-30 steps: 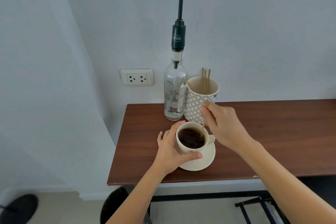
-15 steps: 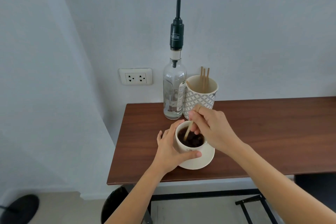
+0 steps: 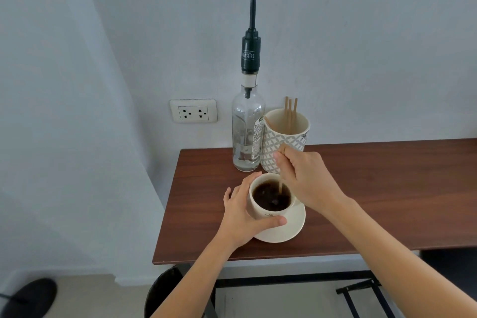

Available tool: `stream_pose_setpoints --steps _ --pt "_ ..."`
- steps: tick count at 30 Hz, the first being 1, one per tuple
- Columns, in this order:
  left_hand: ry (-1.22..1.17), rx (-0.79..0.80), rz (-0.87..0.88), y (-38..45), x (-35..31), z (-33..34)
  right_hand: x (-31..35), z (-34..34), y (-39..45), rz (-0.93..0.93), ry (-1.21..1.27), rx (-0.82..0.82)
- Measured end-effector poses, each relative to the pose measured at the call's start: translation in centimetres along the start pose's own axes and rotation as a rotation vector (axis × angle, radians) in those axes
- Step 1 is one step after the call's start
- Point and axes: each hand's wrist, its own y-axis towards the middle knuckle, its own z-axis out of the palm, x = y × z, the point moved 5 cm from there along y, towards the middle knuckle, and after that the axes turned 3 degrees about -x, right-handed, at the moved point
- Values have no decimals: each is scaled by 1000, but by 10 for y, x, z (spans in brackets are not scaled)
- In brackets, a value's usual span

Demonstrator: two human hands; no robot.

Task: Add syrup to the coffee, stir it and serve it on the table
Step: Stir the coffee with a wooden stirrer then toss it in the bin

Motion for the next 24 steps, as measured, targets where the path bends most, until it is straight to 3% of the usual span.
stream_pose_setpoints --steps 5,10,15,20,24 --pt "4 9 -4 0 0 0 6 11 -7 38 177 31" --pt "-7 1 -6 -1 -1 0 -1 2 -1 18 -17 -27" --pt "-6 9 -6 0 1 1 5 11 -5 51 182 26" --pt "-12 -6 -7 0 0 1 -2 6 1 7 -47 1" --pt "-9 0 -3 0 2 1 2 12 -5 41 180 18"
